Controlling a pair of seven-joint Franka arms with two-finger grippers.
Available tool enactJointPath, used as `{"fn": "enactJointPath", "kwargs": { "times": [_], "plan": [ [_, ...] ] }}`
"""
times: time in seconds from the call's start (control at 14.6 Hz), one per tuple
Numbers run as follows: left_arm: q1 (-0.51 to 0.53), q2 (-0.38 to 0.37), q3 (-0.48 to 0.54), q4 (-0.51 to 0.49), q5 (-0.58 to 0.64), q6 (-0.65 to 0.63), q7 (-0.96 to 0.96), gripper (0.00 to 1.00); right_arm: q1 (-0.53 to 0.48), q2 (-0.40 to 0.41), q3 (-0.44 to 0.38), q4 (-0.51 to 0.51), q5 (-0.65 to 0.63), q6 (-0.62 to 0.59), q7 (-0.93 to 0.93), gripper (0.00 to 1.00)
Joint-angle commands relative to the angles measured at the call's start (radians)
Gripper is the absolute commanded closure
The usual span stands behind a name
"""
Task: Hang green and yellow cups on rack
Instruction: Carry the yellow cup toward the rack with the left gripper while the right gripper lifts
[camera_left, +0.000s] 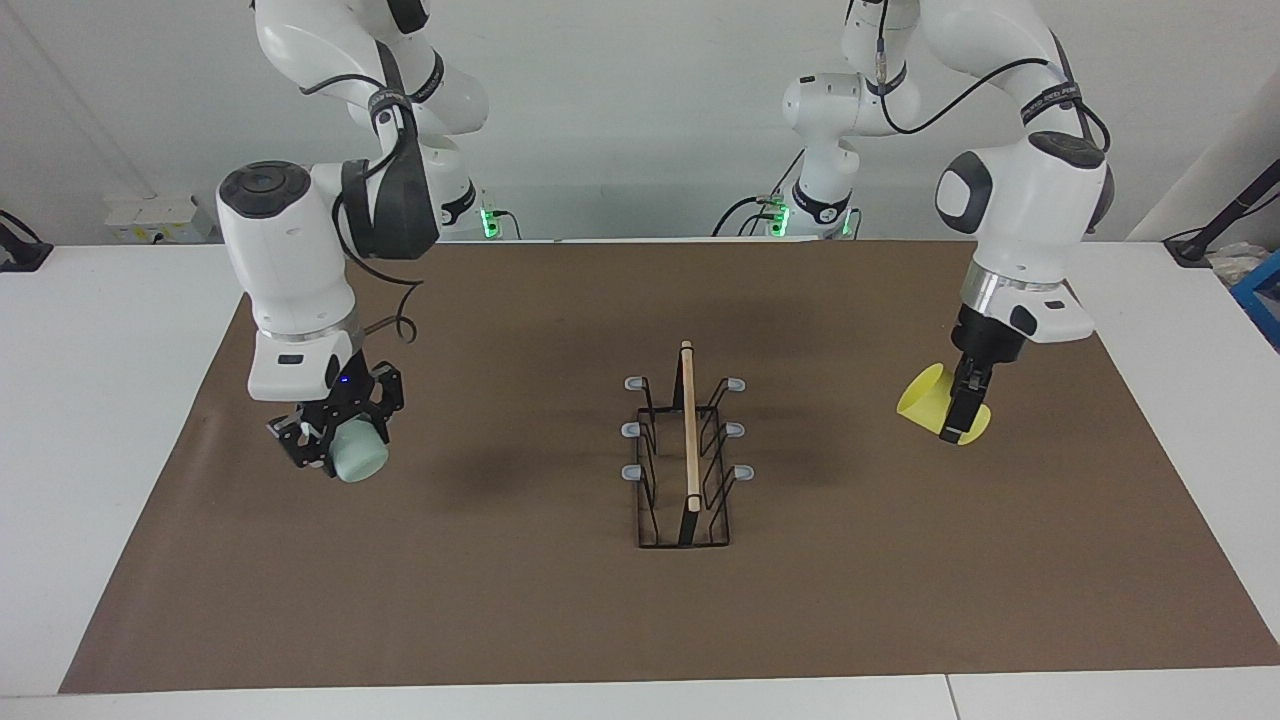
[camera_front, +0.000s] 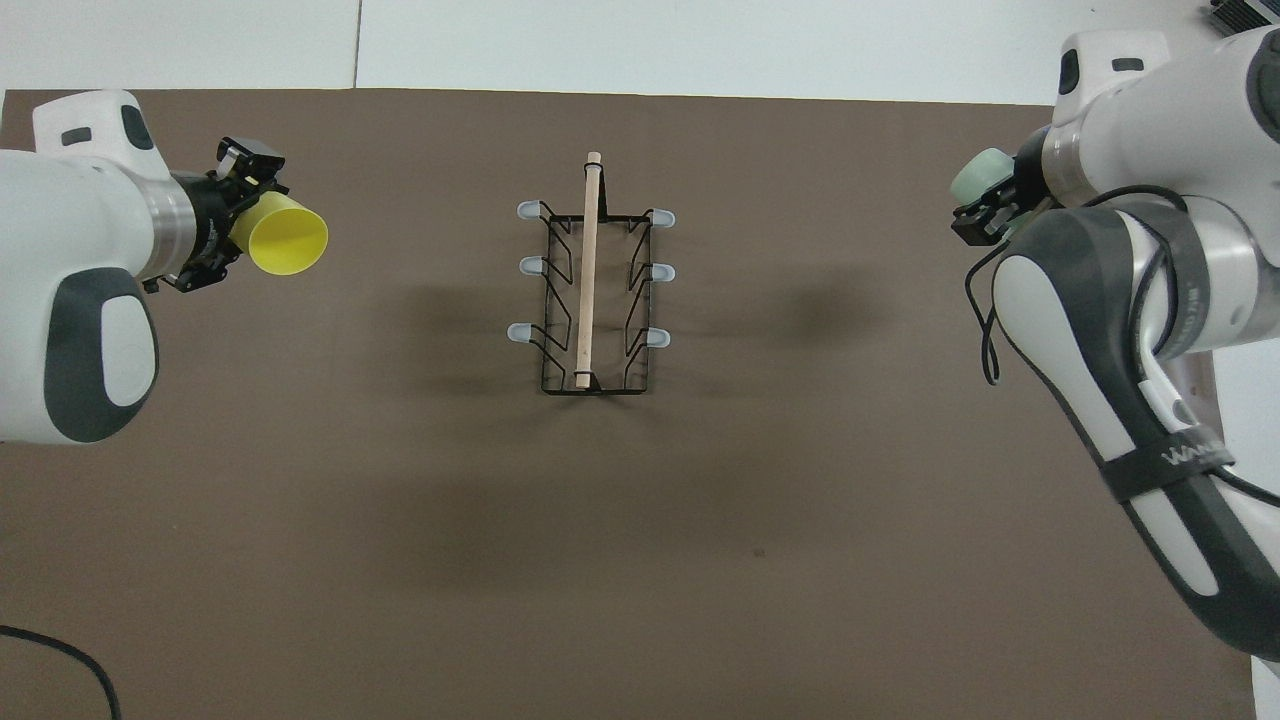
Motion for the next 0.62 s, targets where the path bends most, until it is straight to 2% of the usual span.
{"fn": "enactJointPath", "kwargs": {
  "times": [0.0, 0.21, 0.34, 0.48, 0.55],
  "plan": [
    [-0.076, -0.050, 0.016, -0.086, 0.141, 0.066, -0.088, 1.00, -0.008, -0.015, 0.011, 0.021, 0.036, -0.053, -0.004, 1.00],
    [-0.142, -0.057, 0.016, -0.124, 0.305, 0.105, -0.151, 1.00, -0.002, -0.016, 0.014, 0.079, 0.010, -0.205, -0.001, 1.00],
    [-0.177, -0.057, 0.015, -0.136, 0.472, 0.107, -0.322, 1.00, -0.007, -0.018, 0.014, 0.119, 0.002, -0.274, -0.005, 1.00],
    [-0.208, -0.059, 0.015, -0.141, 0.621, 0.107, -0.502, 1.00, -0.014, -0.025, 0.035, 0.148, 0.036, -0.279, -0.007, 1.00],
    [-0.215, -0.059, 0.015, -0.150, 0.673, 0.104, -0.551, 1.00, -0.021, -0.029, 0.048, 0.151, 0.113, -0.268, -0.010, 1.00]
  ]
}}
